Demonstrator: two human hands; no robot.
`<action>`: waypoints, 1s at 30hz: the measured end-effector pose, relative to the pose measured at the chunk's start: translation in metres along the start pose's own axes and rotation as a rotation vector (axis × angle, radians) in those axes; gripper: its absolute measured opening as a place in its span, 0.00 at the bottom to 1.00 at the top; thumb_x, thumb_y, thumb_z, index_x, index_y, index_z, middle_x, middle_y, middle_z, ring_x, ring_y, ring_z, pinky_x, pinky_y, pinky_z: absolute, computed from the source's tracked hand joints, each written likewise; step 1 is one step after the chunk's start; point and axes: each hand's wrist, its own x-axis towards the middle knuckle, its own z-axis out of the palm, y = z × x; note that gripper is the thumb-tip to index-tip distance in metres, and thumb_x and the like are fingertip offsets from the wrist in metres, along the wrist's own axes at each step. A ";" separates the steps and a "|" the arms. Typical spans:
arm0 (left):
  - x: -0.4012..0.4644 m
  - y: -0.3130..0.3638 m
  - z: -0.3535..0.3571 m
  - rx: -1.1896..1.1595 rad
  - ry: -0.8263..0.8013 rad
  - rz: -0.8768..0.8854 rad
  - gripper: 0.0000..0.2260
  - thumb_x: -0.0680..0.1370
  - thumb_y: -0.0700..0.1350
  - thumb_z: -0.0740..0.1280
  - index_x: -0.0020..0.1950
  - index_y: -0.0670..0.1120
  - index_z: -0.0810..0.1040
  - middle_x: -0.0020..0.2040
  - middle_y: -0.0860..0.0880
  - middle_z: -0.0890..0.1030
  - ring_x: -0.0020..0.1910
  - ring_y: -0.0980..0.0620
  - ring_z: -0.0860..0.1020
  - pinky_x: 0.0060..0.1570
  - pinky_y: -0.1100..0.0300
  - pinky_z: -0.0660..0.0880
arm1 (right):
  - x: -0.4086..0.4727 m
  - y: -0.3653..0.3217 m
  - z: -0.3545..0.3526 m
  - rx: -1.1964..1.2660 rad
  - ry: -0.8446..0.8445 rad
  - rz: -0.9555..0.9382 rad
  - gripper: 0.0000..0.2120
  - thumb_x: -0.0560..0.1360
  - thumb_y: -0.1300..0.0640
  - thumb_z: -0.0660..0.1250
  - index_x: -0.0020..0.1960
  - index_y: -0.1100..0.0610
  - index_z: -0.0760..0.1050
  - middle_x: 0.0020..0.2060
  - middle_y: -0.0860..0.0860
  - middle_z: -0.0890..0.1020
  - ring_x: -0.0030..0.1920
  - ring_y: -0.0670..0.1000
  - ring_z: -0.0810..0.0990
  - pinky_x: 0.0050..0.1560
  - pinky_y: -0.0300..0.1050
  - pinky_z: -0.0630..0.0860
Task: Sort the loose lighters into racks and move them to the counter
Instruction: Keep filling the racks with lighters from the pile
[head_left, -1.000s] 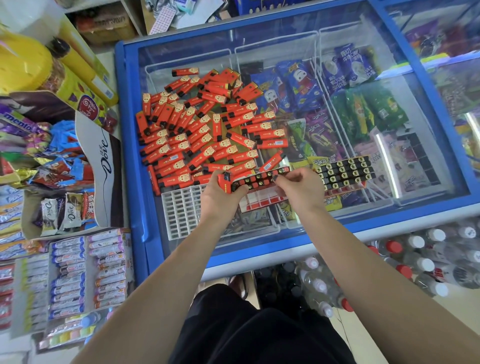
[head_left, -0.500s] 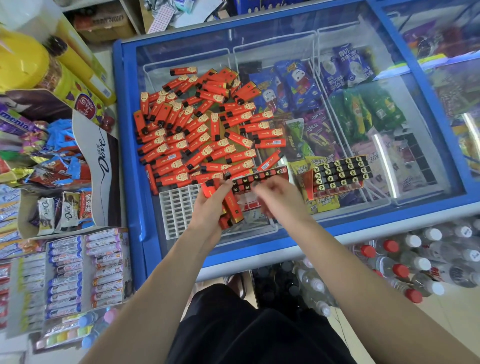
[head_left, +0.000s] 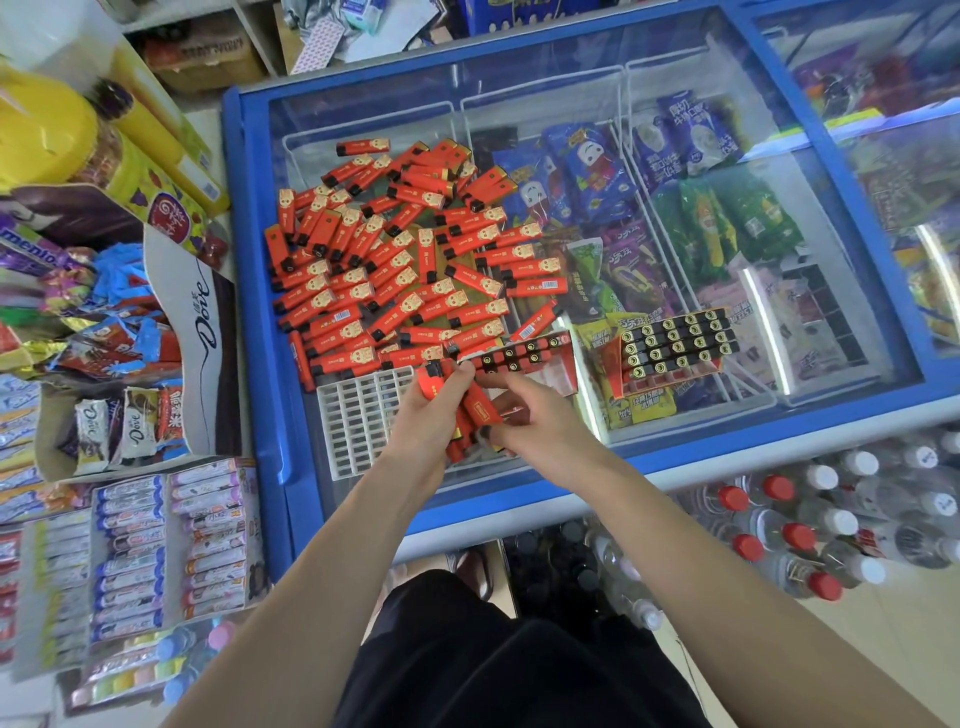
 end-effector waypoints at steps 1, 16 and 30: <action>0.001 -0.001 0.000 0.006 0.003 0.008 0.15 0.83 0.53 0.68 0.60 0.43 0.78 0.48 0.37 0.85 0.44 0.41 0.86 0.40 0.49 0.82 | 0.000 0.002 -0.003 0.010 0.001 -0.002 0.27 0.76 0.66 0.70 0.71 0.46 0.74 0.51 0.53 0.82 0.48 0.52 0.85 0.42 0.42 0.80; 0.026 -0.008 -0.005 0.189 0.147 0.017 0.04 0.81 0.46 0.69 0.52 0.48 0.76 0.32 0.49 0.78 0.30 0.49 0.75 0.27 0.58 0.72 | 0.000 0.026 -0.069 -0.265 0.469 -0.109 0.12 0.81 0.64 0.67 0.60 0.51 0.76 0.49 0.44 0.82 0.48 0.42 0.81 0.47 0.29 0.75; 0.034 -0.008 -0.006 0.244 0.155 0.029 0.05 0.79 0.49 0.72 0.51 0.51 0.78 0.35 0.49 0.80 0.35 0.48 0.78 0.41 0.51 0.77 | 0.025 0.037 -0.047 -0.453 0.548 -0.318 0.10 0.77 0.68 0.70 0.57 0.60 0.81 0.53 0.54 0.79 0.47 0.53 0.82 0.52 0.44 0.80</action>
